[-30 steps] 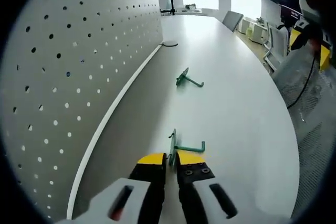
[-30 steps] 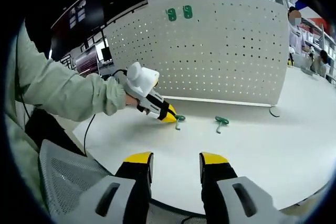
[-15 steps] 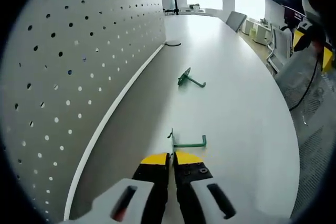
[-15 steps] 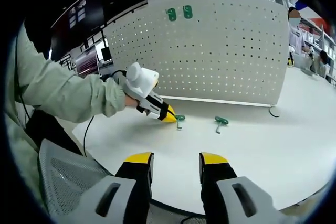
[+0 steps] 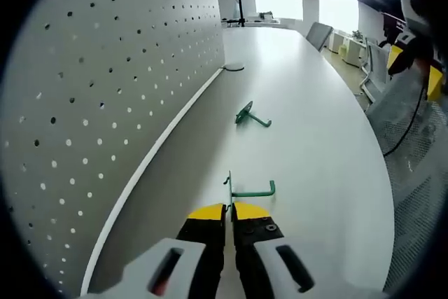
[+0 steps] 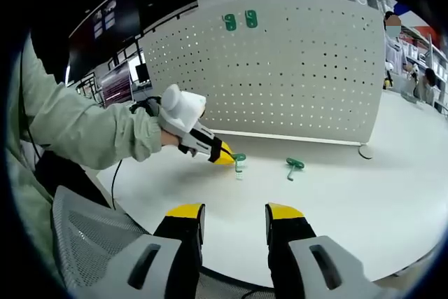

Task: Insert the hook assembly into the mounting plate slot until the hook locks in place.

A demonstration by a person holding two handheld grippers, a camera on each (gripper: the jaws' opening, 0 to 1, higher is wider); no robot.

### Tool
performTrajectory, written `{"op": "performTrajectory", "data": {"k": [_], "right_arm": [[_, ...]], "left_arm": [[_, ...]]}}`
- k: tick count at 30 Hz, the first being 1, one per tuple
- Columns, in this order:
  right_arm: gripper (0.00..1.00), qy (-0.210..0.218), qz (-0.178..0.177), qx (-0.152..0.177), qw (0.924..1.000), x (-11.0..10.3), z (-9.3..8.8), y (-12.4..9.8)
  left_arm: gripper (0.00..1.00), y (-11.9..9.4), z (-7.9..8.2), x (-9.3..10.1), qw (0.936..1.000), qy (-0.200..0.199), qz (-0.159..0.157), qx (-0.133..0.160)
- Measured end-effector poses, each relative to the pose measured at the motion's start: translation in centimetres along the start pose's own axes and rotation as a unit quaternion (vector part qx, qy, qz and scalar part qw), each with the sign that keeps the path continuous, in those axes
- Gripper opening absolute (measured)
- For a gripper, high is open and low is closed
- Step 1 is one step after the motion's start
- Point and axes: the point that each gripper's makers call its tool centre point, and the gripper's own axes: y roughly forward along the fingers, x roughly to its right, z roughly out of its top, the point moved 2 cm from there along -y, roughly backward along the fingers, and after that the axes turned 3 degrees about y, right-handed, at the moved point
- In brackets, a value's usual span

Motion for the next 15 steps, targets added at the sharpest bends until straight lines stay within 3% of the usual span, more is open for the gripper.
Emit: {"op": "performTrajectory", "data": {"k": [15], "right_arm": [[0.33,-0.011,0.012,0.012,0.9998,-0.7,0.9,-0.4]], "left_arm": [[0.03,-3.1,-0.8,-0.3,0.9992,-0.018,0.034,0.01]]}}
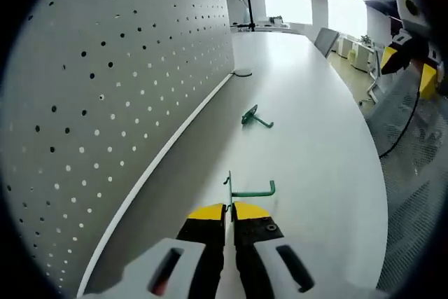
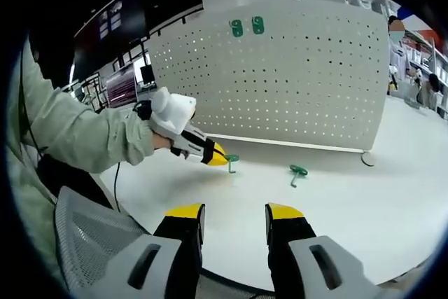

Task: Insert the hook assembly into the mounting plate slot until the hook locks in place.

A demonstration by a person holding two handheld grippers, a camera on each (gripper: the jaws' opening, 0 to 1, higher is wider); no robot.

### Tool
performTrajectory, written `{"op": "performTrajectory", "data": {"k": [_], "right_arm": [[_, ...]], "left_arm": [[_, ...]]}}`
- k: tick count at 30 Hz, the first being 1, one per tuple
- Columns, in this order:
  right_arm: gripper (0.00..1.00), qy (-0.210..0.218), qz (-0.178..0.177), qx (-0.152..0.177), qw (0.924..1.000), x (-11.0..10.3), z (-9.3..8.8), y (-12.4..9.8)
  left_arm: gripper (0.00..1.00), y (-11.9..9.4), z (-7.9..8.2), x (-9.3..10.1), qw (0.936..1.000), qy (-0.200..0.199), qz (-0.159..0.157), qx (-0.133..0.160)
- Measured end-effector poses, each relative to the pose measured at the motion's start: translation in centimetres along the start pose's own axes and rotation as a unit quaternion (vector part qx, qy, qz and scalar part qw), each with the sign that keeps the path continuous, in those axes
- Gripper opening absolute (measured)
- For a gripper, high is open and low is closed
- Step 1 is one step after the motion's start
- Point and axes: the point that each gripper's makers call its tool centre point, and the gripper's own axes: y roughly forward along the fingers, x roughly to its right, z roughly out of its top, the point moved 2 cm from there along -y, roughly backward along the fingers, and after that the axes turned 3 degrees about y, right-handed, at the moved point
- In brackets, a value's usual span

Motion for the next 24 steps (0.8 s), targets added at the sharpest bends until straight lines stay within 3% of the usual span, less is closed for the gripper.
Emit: {"op": "performTrajectory", "data": {"k": [8,24], "right_arm": [[0.33,-0.007,0.007,0.008,0.9999,-0.4,0.6,0.0],[0.33,-0.009,0.022,0.027,0.9993,-1.4,2.2,0.1]], "left_arm": [[0.04,-1.9,0.2,-0.2,0.9998,-0.003,0.019,0.011],[0.04,-6.7,2.5,0.6,0.9959,-0.019,0.053,0.071]]}}
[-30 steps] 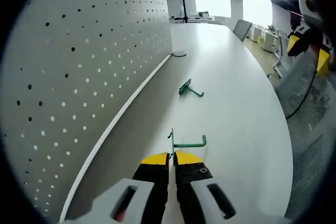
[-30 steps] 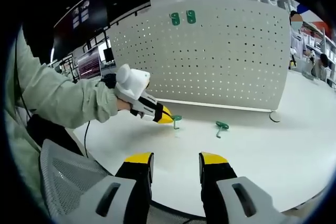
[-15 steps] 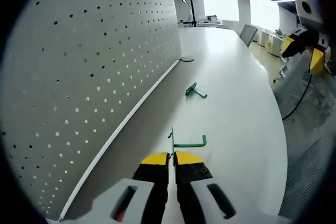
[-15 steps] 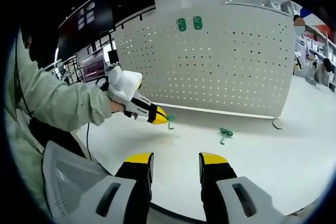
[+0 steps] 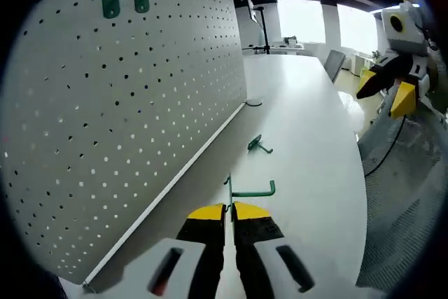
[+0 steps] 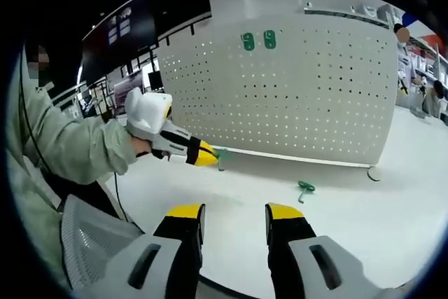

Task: Insert the hook assembly into the mounting plate slot until the hook locks in place.

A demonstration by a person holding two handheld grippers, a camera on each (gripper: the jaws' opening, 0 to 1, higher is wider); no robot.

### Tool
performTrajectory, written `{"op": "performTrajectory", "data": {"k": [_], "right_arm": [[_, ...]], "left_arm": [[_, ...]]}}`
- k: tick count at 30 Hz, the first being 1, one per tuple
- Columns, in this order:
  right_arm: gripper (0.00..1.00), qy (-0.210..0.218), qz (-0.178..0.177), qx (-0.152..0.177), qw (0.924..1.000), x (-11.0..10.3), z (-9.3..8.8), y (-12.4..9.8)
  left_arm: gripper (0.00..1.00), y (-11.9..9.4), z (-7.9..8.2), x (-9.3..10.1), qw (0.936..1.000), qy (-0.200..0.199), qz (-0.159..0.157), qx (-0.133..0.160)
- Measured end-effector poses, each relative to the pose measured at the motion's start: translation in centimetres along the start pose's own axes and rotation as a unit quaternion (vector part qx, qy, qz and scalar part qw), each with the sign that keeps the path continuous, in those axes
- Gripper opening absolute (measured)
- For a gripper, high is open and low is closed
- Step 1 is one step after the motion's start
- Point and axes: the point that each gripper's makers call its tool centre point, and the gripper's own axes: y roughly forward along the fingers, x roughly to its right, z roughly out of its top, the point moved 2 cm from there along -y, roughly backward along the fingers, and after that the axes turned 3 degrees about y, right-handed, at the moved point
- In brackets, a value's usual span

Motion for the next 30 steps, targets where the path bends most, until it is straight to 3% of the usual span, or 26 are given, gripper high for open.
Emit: {"op": "performTrajectory", "data": {"k": [30], "right_arm": [[0.33,-0.008,0.03,0.036,0.9989,-3.4,2.2,-0.6]], "left_arm": [[0.04,-6.2,4.0,3.3,0.9939,-0.034,0.033,0.099]]}}
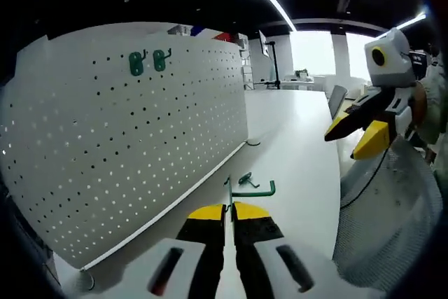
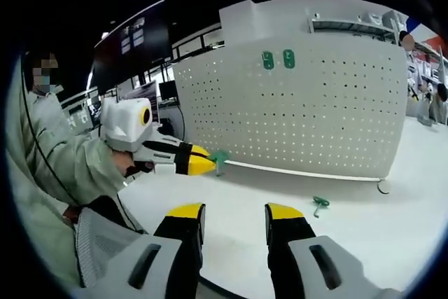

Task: Insert the hook assembly into the mounting plate slot until the hook locks in place.

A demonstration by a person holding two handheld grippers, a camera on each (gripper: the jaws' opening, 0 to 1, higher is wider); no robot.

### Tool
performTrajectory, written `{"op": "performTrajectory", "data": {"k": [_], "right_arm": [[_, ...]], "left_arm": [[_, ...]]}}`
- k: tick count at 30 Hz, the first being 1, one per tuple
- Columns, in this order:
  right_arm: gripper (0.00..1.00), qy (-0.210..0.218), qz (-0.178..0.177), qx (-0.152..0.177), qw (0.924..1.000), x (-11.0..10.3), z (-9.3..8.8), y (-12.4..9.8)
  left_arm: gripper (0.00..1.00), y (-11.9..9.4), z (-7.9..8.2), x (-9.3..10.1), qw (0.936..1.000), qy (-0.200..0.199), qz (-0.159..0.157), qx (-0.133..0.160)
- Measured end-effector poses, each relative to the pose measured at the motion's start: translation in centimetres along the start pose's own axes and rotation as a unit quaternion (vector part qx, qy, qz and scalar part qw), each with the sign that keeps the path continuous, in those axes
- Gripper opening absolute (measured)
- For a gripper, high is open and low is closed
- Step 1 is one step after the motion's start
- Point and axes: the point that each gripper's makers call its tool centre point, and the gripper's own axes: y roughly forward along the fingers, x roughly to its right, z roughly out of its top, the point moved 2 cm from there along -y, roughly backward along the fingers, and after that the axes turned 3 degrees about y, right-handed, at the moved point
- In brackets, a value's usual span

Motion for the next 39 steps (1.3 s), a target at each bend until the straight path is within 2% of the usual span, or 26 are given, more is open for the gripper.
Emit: {"op": "performTrajectory", "data": {"k": [15,26,29,39], "right_arm": [[0.31,0.005,0.015,0.026,0.9996,-1.1,1.6,0.1],[0.29,0.019,0.032,0.062,0.9974,-1.9,3.6,0.1],[0.27,0.007,0.032,0.073,0.9968,-2.2,4.3,0.2],[0.22,0.032,0.054,0.107,0.9922,-2.8,6.1,0.4]], "left_arm": [[0.04,-0.8,3.0,1.8,0.9992,0.013,-0.008,0.038],[0.04,-1.4,4.7,2.8,0.9976,-0.012,-0.011,0.068],[0.04,-1.7,5.4,3.1,0.9966,-0.015,-0.009,0.081],[0.03,-1.8,6.7,3.9,0.9937,-0.03,-0.02,0.106]]}}
